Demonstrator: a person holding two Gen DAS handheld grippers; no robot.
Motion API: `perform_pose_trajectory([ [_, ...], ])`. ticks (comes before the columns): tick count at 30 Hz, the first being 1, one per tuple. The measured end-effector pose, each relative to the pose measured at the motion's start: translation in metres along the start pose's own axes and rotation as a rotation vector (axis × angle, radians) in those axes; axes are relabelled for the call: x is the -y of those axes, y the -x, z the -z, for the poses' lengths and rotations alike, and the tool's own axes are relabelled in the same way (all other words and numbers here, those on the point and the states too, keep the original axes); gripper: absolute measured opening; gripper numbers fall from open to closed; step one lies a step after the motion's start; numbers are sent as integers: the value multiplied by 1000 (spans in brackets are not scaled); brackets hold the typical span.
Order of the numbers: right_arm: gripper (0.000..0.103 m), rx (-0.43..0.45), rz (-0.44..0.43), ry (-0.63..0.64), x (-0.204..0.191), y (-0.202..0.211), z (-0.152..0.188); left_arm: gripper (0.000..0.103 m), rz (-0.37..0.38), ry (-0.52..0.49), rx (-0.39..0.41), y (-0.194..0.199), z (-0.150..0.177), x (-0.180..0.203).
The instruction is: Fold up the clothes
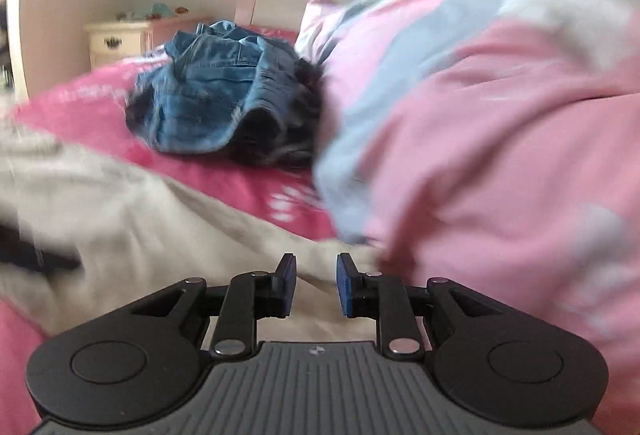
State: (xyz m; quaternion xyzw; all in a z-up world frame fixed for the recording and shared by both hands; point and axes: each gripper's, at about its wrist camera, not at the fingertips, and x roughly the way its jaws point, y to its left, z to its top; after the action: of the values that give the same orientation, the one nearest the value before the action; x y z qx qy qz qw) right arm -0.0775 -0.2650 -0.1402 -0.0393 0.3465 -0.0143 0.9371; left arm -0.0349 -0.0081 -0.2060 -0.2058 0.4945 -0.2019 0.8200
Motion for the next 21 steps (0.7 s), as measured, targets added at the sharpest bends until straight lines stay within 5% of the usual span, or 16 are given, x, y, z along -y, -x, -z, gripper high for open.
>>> perform_pose_trajectory([
  [2, 23, -33, 0, 49, -5, -18, -12, 66, -10, -11, 10, -1, 3, -1],
  [5, 23, -113, 35, 321, -23, -46, -15, 66, -12, -50, 21, -1, 7, 0],
  [10, 23, -216, -90, 697, -33, -74, -14, 67, 3, -85, 24, -3, 11, -4],
  [14, 23, -312, -229, 822, -38, -94, -20, 68, 30, -55, 21, -2, 10, -9],
  [21, 25, -442, -303, 889, -46, -115, -30, 69, 74, 3, 23, -1, 9, -18],
])
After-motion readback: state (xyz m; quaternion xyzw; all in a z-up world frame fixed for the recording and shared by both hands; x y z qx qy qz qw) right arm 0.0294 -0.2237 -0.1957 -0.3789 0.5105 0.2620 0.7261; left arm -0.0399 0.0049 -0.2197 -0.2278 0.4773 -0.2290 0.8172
